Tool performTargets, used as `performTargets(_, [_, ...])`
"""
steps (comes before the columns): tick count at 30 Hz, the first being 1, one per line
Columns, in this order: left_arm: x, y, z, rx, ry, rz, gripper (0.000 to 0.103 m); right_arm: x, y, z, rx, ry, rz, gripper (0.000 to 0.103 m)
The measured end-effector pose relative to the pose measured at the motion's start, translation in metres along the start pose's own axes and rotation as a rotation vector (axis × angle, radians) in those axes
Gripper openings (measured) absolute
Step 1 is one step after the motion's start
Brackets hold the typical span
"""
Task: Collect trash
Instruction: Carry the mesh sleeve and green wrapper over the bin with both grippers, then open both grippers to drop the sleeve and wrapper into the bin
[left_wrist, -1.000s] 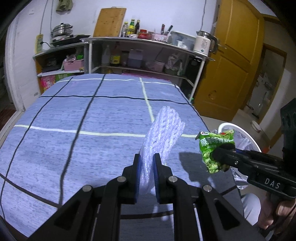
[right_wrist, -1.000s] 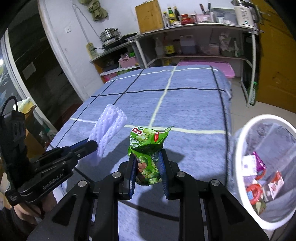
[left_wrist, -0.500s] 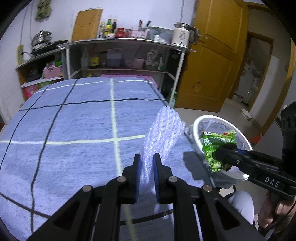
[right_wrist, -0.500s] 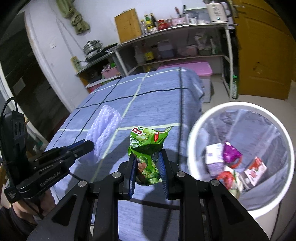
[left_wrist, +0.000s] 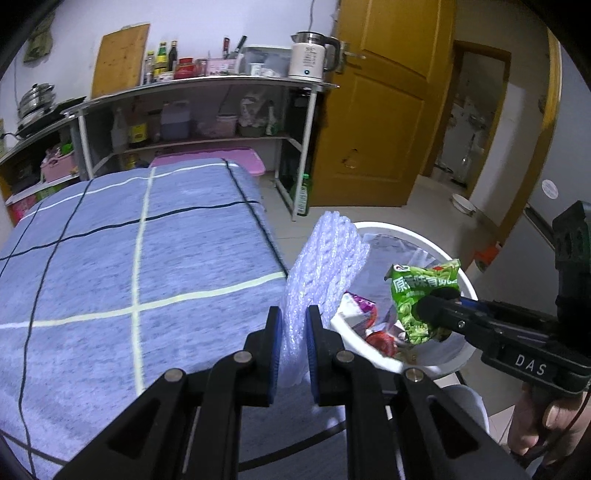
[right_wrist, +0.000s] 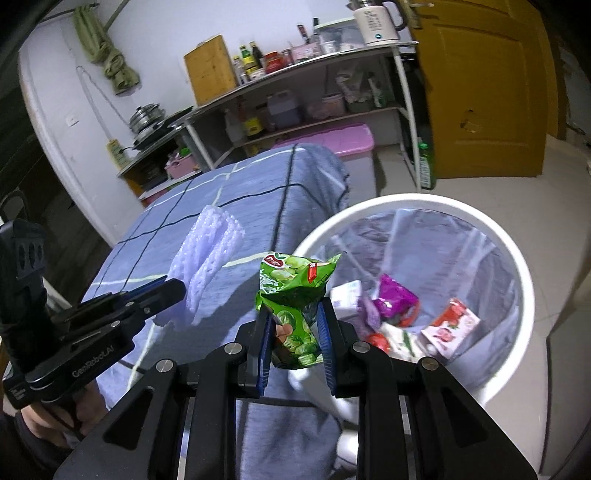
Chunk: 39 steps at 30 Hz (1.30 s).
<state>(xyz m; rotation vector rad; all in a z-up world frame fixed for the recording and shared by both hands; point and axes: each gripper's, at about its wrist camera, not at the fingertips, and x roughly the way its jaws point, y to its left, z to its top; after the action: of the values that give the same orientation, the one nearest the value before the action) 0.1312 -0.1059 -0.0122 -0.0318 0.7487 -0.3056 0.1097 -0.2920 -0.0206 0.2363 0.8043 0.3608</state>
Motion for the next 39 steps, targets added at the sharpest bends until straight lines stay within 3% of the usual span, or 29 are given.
performTargets(19, [0.052,-0.037,0.015,0.035,0.071,-0.089,0.014,-0.003,-0.057,0.003,0.086,0.014,-0.078,0.024])
performTargets(32, [0.066,-0.047,0.016,0.042,0.102,-0.125,0.016,0.002,-0.073,0.003,0.116,0.029,-0.103,0.025])
performTargets(39, [0.063,-0.046,0.015,0.043,0.105,-0.131,0.017,-0.003,-0.071,0.003,0.110,0.016,-0.109,0.035])
